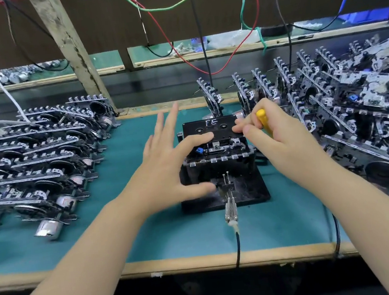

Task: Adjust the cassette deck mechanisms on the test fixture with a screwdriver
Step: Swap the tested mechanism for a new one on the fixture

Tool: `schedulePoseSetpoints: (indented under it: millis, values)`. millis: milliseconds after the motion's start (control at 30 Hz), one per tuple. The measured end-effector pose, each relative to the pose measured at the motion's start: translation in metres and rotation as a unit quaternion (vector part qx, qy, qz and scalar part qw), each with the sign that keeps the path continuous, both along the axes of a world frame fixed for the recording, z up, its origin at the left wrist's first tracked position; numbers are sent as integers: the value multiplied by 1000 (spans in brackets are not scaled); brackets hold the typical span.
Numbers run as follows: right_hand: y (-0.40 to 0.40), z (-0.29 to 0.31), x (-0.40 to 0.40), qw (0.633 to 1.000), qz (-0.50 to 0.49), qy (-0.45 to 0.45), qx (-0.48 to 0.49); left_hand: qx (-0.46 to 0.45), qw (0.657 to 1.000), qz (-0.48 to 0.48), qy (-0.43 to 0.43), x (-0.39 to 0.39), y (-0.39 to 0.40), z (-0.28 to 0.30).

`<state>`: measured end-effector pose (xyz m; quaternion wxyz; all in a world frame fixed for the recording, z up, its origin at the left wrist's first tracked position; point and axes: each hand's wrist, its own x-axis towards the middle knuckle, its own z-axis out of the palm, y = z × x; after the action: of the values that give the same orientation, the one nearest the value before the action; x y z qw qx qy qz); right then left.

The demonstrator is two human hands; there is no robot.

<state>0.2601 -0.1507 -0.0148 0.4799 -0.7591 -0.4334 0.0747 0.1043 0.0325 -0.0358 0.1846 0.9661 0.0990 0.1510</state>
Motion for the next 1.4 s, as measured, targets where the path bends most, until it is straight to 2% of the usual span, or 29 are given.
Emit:
schedulePoseSetpoints:
  millis: [133,233,333,600,700,767,833,900,967,1000,1100,1167,1400]
  values:
    - [0,-4,0,1000,0,5,13,-49,996,32,-70,6,-21,-14]
    - [0,-7,1,1000,-4,2,18,-137,976,70,-154,16,-33,-29]
    - [-1,-8,-1,1000,-3,3,14,-198,957,64,-203,20,-37,-37]
    - [-3,-6,-7,1000,-11,16,19,-203,947,61,-240,19,-39,-45]
    - [-8,-11,-5,1000,-3,6,4,-236,947,30,-217,18,-32,-44]
    - [-8,-16,1,999,-22,13,29,-320,935,-10,-150,6,-31,-35]
    - [-3,-23,7,994,-53,80,49,-362,912,46,-188,-2,-18,-35]
    - [1,-27,7,989,-66,134,12,-327,928,-13,-176,12,-18,-31]
    - [1,-28,-3,984,-79,156,31,-240,956,0,-170,23,-27,-32]
    - [-3,-27,-8,988,-78,129,35,-225,951,20,-213,20,-30,-38]
    - [-20,-26,-16,998,-64,-16,-24,-230,939,66,-247,23,-41,-44]
    - [-26,-22,-14,995,-65,-52,-47,-232,938,63,-249,23,-38,-45]
    - [-38,-7,-6,995,-74,10,-68,-237,939,69,-239,22,-37,-43]
